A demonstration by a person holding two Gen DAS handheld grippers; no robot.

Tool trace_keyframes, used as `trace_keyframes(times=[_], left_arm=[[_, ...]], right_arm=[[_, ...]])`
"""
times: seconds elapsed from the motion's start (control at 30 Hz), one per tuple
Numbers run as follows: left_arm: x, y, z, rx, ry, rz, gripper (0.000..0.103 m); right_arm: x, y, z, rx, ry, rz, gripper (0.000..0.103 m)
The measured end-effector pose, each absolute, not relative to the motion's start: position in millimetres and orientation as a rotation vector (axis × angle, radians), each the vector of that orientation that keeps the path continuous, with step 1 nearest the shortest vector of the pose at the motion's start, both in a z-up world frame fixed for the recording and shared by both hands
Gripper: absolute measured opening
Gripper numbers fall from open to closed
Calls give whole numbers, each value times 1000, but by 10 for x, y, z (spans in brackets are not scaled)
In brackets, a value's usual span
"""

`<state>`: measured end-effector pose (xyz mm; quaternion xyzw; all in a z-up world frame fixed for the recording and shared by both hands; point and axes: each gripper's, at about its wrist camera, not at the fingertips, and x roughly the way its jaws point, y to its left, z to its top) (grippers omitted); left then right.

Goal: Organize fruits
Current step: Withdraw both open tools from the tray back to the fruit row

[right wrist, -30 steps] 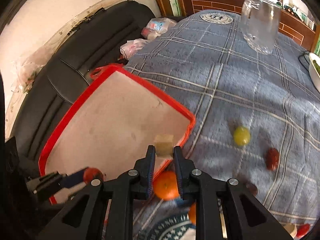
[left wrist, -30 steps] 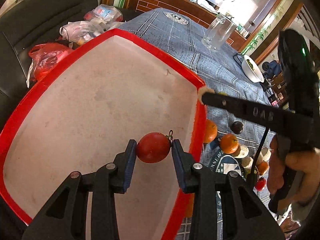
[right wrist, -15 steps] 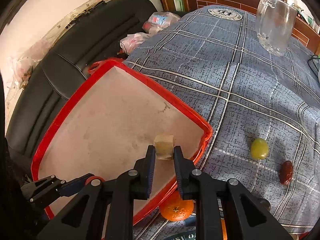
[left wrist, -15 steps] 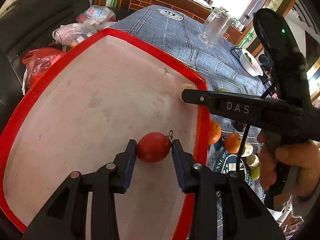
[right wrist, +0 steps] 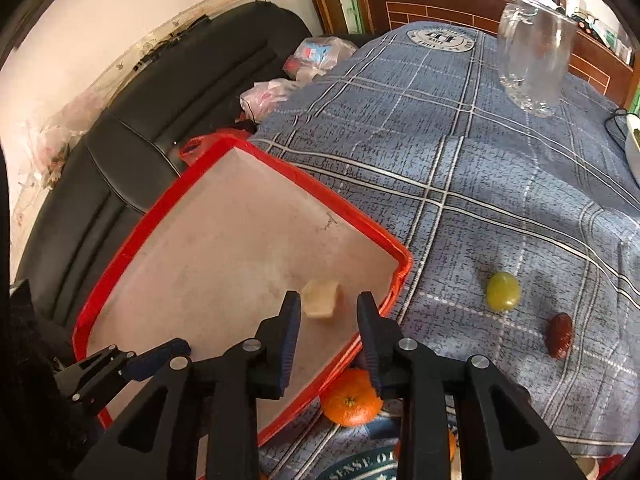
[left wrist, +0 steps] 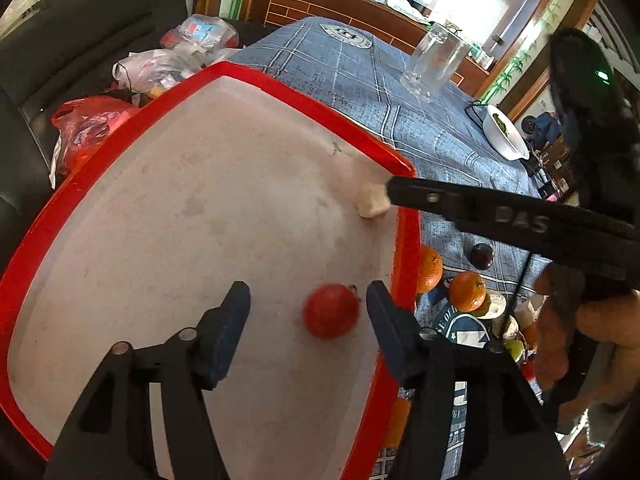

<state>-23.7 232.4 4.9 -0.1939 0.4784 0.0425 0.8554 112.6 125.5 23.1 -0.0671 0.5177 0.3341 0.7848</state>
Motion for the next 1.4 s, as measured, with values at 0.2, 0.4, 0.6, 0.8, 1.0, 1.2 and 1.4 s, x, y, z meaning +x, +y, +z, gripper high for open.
trace_keyframes(times=[0.2,0.4,0.6,0.8,1.0,1.2,1.4], left_arm=[[-320,2348,82,-420,996,118,69],[-408,2279,165,-402,975,132,75],[-476,2141,197,-393,977,119,76],[-506,1926,294,-349,968,80,76],[-472,1683,363,-302,965,26,76],[-417,1437,384,-266,976,-27,76],[-389,1165,348,-235,1004,-87,76]], right_arm=[[971,978,416,-100,1078,716,52],[754,659,475,-61,1062,676,71],[533,430,421,-76,1073,659,72],[452,124,423,-42,1084,616,72],[354,-227,472,-7,1081,584,73],[254,-578,476,20,1092,534,73],[151,-924,483,44,1093,485,73]])
